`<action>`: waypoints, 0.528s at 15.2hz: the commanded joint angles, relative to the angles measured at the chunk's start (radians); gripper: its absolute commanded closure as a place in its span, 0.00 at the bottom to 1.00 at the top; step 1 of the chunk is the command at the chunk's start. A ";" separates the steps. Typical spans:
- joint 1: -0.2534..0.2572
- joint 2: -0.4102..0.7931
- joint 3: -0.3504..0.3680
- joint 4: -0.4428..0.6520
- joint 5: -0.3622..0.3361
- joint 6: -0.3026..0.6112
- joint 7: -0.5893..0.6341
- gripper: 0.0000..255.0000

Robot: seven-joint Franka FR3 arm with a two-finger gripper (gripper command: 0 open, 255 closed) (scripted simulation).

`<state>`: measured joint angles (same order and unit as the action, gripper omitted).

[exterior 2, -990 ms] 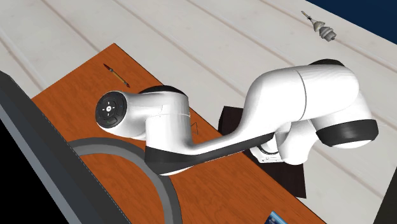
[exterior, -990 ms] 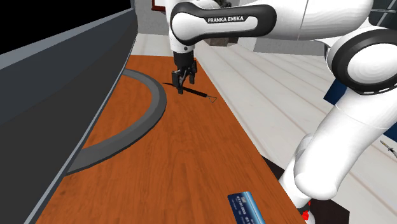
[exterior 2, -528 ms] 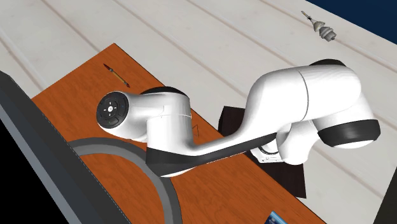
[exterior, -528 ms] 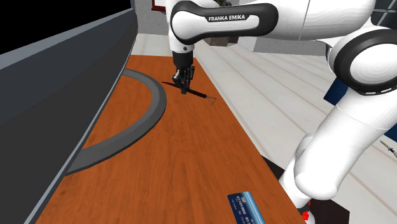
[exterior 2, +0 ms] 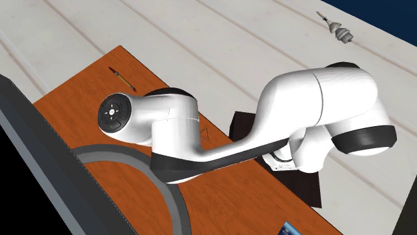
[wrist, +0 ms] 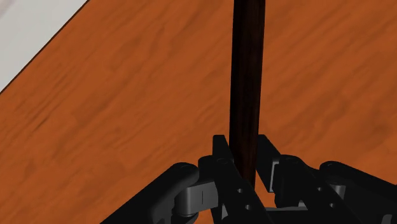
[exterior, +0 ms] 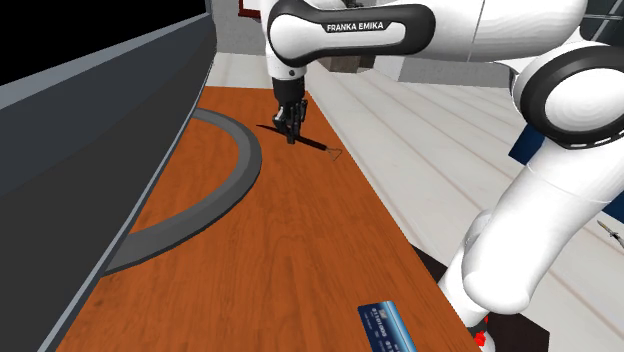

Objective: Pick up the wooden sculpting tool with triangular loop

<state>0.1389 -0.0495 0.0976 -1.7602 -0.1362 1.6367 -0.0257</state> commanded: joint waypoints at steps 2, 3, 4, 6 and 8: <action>0.000 0.004 0.001 0.044 0.000 -0.040 -0.004 1.00; 0.000 0.006 0.001 0.060 -0.001 -0.054 -0.006 1.00; 0.001 0.008 0.001 0.076 -0.001 -0.068 -0.007 1.00; 0.001 0.014 0.002 0.109 -0.001 -0.096 -0.010 1.00; 0.001 0.020 0.002 0.144 -0.002 -0.124 -0.013 1.00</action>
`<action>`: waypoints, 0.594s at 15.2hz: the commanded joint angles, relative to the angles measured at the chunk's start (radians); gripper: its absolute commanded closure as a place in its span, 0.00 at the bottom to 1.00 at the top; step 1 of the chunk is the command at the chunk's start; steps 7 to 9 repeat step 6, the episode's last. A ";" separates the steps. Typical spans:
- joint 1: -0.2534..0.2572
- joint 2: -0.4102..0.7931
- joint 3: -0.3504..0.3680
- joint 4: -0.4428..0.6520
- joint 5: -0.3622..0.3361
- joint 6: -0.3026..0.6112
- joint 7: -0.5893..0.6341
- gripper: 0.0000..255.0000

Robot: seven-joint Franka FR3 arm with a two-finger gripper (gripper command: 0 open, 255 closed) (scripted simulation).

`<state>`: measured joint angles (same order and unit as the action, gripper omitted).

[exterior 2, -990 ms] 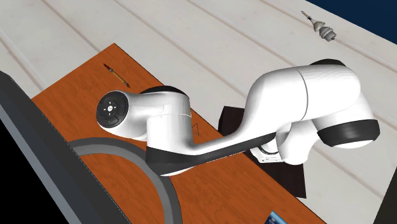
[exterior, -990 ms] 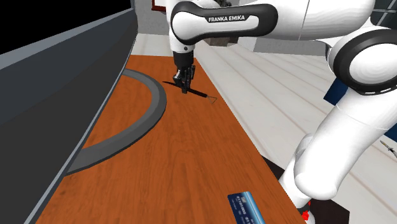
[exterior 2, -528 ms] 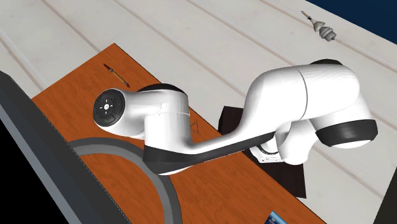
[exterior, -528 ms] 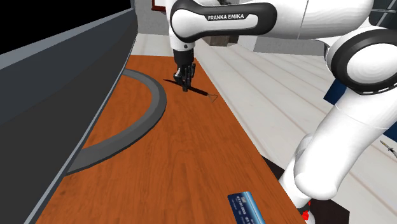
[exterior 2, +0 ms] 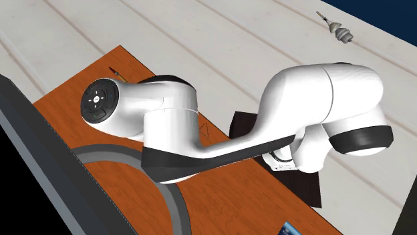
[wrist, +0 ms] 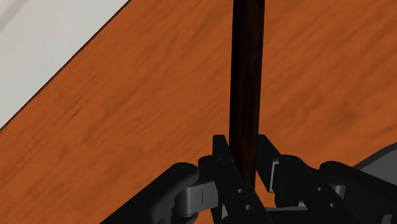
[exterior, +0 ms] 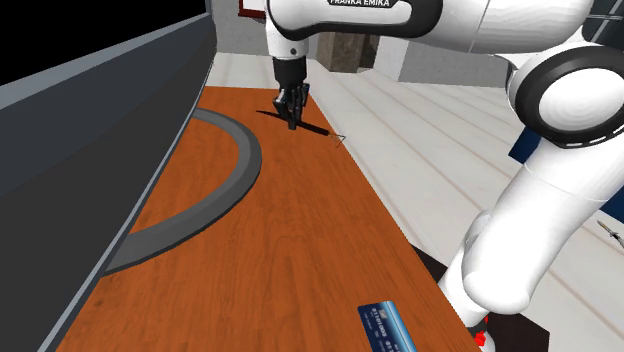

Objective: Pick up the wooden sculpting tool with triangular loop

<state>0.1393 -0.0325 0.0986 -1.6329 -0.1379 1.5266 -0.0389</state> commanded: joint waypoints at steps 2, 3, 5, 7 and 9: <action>0.002 0.011 0.002 0.053 -0.001 -0.043 -0.002 1.00; 0.002 0.015 0.002 0.071 -0.002 -0.057 -0.004 1.00; 0.002 0.020 0.002 0.093 -0.002 -0.074 -0.006 1.00; 0.002 0.020 0.002 0.093 -0.002 -0.074 -0.006 1.00; 0.002 0.020 0.002 0.093 -0.002 -0.074 -0.006 1.00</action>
